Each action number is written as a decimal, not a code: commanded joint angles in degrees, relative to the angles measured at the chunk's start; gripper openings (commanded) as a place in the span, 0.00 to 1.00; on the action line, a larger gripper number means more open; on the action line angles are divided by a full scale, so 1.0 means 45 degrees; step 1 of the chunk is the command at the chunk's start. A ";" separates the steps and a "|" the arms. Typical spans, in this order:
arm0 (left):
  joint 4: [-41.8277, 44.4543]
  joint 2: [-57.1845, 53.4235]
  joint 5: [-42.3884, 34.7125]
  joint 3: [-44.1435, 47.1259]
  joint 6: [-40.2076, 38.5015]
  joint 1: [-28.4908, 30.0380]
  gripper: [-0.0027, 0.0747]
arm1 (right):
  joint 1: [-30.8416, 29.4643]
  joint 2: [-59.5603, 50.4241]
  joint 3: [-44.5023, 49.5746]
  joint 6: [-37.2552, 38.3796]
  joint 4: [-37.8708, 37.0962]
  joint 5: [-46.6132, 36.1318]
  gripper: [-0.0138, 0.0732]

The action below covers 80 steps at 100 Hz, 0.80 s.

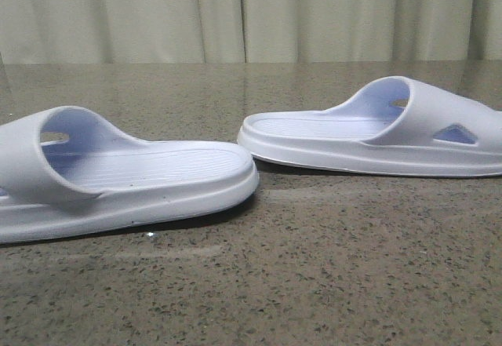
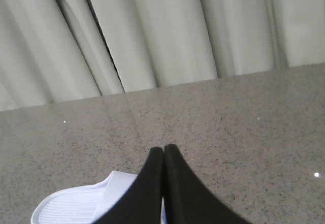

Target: Insert blue slippers together front up

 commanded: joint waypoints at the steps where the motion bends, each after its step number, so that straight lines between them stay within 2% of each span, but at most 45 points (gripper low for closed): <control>1: -0.0085 0.0807 -0.0284 -0.0670 -0.0116 0.0047 0.05 | -0.0056 0.0819 -0.0588 -0.0048 0.0167 -0.0547 0.04; 18: -0.0111 0.1303 -0.0055 -0.0670 -0.0116 0.0047 0.06 | -0.0056 0.1302 -0.0565 -0.0048 0.0586 -0.0234 0.05; 24: -0.0111 0.1335 0.0012 -0.0670 -0.0116 0.0047 0.06 | -0.0056 0.1359 -0.0565 -0.0048 0.0712 -0.0234 0.09; 31: -0.0111 0.1335 0.0136 -0.0670 -0.0116 0.0047 0.08 | -0.0056 0.1365 -0.0565 -0.0048 0.0746 -0.0285 0.19; 43: -0.0111 0.1335 0.0431 -0.0670 -0.0059 0.0047 0.25 | -0.0056 0.1365 -0.0565 -0.0048 0.0746 -0.0496 0.45; 51: -0.0111 0.1335 0.0710 -0.0670 0.0360 0.0047 0.44 | -0.0056 0.1365 -0.0565 -0.0048 0.0746 -0.0624 0.58; 55: -0.0111 0.1335 0.0785 -0.0670 0.0450 0.0047 0.54 | -0.0056 0.1365 -0.0565 -0.0048 0.0746 -0.0686 0.61; 62: -0.0111 0.1335 0.0785 -0.0670 0.0450 0.0047 0.65 | -0.0056 0.1365 -0.0540 -0.0048 0.0746 -0.0857 0.62; 80: -0.0049 0.1384 0.0867 -0.0670 0.0450 0.0047 0.65 | -0.0056 0.1365 -0.0485 -0.0048 0.0746 -0.1228 0.62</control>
